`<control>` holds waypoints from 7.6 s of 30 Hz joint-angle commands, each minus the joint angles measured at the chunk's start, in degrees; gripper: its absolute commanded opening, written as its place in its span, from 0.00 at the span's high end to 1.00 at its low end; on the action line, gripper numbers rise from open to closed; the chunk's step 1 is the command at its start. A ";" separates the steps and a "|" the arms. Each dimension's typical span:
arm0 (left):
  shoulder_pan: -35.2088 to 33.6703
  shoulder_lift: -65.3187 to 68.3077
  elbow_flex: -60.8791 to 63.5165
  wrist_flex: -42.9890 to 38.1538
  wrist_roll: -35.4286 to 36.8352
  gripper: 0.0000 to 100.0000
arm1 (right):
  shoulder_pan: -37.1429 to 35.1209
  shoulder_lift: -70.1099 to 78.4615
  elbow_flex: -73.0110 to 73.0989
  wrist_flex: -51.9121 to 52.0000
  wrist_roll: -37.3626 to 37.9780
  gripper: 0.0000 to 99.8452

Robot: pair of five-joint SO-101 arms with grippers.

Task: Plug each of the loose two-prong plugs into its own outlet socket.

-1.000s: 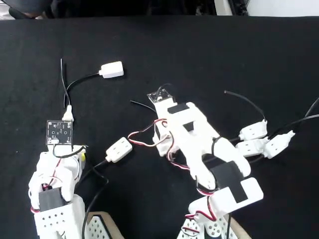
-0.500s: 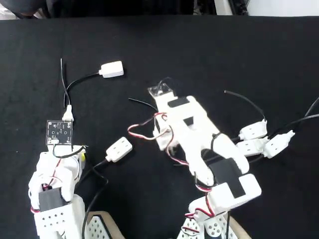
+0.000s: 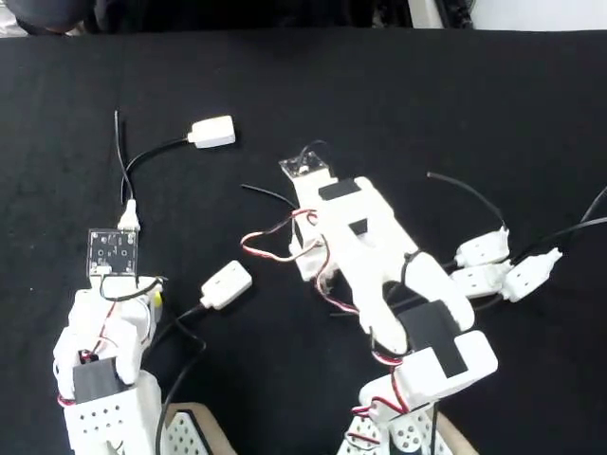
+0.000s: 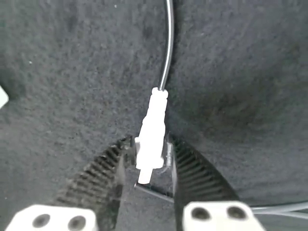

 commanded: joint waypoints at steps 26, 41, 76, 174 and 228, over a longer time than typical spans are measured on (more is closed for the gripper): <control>-0.75 -0.44 -0.22 -0.18 0.09 0.78 | -0.09 7.16 -9.27 0.79 0.53 0.90; -0.75 -0.44 -0.22 -0.18 0.09 0.78 | 0.62 6.99 -9.19 0.97 0.70 0.93; -0.66 -0.44 -0.13 -0.18 0.09 0.78 | 2.55 -51.65 29.49 -22.42 -2.90 0.99; -17.54 -0.44 0.57 -6.86 12.57 0.78 | -17.76 -30.46 21.85 -30.95 -16.00 0.99; -12.79 -0.35 1.54 -5.36 12.57 0.78 | -21.19 -20.00 23.78 -31.65 -8.88 0.99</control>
